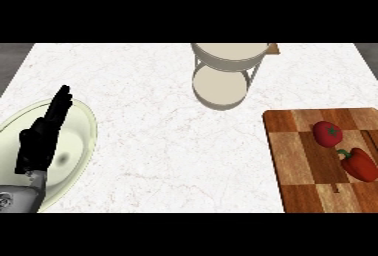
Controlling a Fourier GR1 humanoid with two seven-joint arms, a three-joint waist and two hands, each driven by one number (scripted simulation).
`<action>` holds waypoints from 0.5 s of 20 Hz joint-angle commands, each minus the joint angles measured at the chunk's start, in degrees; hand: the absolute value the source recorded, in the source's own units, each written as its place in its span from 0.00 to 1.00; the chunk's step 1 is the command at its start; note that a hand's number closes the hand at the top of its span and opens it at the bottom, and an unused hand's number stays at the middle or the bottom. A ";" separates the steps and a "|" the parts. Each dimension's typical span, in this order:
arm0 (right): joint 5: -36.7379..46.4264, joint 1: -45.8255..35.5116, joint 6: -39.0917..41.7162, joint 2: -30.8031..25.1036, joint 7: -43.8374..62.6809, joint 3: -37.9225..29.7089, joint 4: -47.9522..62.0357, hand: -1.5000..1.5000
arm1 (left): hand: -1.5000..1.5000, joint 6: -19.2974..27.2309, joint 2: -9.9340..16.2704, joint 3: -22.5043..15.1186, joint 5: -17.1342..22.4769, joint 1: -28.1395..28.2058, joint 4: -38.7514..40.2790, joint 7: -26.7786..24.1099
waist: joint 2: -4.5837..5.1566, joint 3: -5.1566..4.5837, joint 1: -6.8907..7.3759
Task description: Pick the tomato from the cutting board and place it in the tiered basket
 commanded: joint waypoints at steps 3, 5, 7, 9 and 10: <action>0.50 4.59 13.02 -13.27 7.60 -0.24 -1.49 0.00 | 0.50 1.70 -1.48 -0.32 -2.79 1.54 1.82 -2.44 | -0.30 -0.19 0.12; 3.36 4.03 16.94 -16.62 10.46 4.55 -3.53 0.00 | 0.50 0.80 -0.79 -0.35 -2.42 -1.38 1.18 0.51 | -0.15 -0.20 0.59; 2.76 3.85 22.12 -21.10 13.74 5.31 -5.42 0.00 | 0.50 -0.75 -0.03 0.60 -1.41 1.97 1.59 -3.27 | -0.21 -0.31 1.15; 2.64 0.34 23.83 -23.73 19.84 7.44 -8.25 0.00 | 0.50 -0.23 -0.69 0.09 -1.92 -2.18 1.14 0.80 | -0.10 -0.26 1.22; 1.56 0.40 27.93 -25.54 18.89 6.45 -6.26 0.00 | 0.50 0.17 -1.04 0.05 -2.41 -0.14 1.74 -0.53 | -0.10 -0.19 1.22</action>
